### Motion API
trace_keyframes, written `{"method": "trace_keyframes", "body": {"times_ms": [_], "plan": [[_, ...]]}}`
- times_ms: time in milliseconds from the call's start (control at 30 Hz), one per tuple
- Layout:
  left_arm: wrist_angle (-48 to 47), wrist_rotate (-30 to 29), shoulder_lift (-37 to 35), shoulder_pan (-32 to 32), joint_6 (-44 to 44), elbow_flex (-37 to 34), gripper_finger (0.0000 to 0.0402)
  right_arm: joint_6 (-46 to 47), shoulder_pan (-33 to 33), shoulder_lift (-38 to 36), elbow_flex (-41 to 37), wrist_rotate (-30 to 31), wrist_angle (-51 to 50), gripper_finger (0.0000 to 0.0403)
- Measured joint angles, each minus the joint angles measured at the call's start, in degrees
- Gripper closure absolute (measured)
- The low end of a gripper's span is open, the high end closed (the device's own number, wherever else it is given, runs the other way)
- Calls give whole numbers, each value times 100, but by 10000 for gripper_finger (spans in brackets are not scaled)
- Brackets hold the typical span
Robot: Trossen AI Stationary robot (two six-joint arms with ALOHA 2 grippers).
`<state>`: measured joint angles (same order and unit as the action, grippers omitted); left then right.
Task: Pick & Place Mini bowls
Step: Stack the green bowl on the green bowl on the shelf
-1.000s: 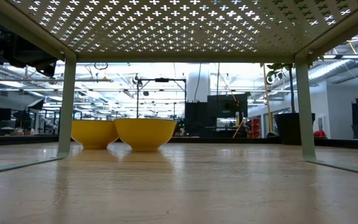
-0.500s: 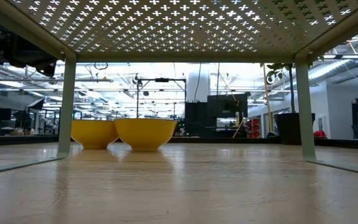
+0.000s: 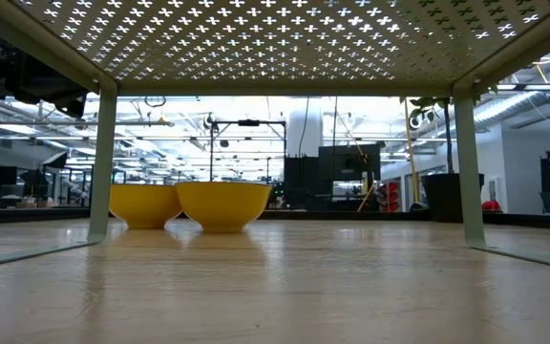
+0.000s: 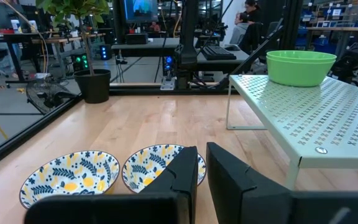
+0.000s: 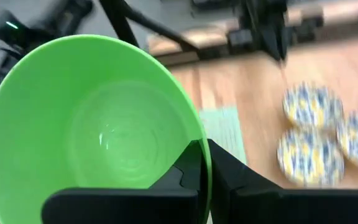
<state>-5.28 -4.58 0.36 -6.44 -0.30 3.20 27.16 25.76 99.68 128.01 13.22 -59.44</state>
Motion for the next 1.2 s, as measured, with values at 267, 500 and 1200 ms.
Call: {"method": "trace_keyframes", "body": {"times_ms": [267, 500, 1200], "plan": [[-1, 0, 2, -2, 0, 0, 364, 1372, 7, 201, -2, -452, -1024, 403], [0, 0, 2, 0, 0, 0, 364, 2172, 9, 226, -67, -771, -1417, 403], [0, 0, 1, -2, 0, 0, 364, 2423, 74, 241, -1065, -1335, -1577, 403]]}}
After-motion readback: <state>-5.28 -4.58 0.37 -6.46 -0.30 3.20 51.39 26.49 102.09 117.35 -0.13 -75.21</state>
